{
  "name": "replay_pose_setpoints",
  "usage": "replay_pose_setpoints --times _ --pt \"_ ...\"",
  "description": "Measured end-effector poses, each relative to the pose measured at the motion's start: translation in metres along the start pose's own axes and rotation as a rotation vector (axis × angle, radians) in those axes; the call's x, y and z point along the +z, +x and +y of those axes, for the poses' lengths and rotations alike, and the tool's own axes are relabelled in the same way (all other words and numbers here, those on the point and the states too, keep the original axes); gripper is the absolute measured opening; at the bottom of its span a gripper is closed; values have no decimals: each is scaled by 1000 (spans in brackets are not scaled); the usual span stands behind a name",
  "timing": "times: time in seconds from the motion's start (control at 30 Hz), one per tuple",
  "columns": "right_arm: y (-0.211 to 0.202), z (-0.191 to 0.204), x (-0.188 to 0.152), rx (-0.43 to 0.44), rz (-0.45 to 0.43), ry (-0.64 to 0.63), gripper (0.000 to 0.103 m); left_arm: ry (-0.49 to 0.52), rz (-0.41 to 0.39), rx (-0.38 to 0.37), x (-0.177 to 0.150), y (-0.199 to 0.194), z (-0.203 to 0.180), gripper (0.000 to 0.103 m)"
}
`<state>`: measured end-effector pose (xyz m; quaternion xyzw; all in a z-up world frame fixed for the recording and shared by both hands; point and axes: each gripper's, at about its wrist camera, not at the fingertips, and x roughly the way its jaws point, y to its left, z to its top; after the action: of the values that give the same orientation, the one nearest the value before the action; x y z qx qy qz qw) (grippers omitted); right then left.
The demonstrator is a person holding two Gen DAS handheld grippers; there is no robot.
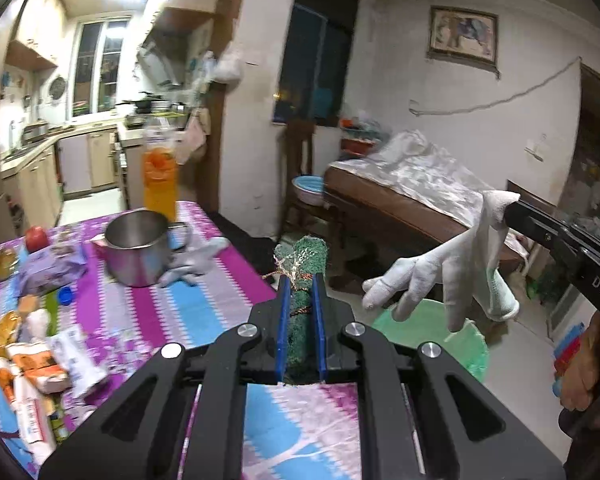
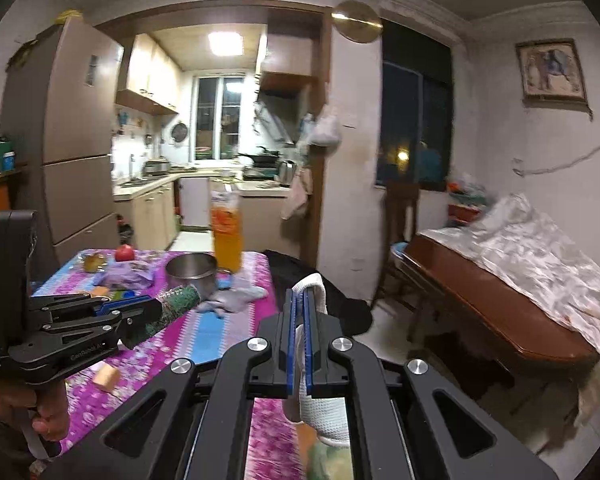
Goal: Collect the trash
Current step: 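Carry the green pad and white glove over the green bin with both tools, then open both tools to drop the pad and glove into the bin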
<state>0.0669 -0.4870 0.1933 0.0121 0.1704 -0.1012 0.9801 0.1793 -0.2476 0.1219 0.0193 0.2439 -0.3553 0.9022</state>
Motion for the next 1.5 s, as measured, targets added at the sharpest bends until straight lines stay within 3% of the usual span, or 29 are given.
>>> replay_pose_setpoints --times 0.4,0.67,1.03,1.5 --pt "1 -108 -43 -105 175 127 4 92 130 -138 -7 65 -100 10" --pt "41 -161 -86 -76 379 211 4 106 283 -129 -24 118 -137 10" --pt "78 -189 -119 -65 513 236 4 86 423 -117 -47 157 -156 10" --pt "93 -208 -131 -59 567 259 4 75 456 -95 -54 175 -163 10"
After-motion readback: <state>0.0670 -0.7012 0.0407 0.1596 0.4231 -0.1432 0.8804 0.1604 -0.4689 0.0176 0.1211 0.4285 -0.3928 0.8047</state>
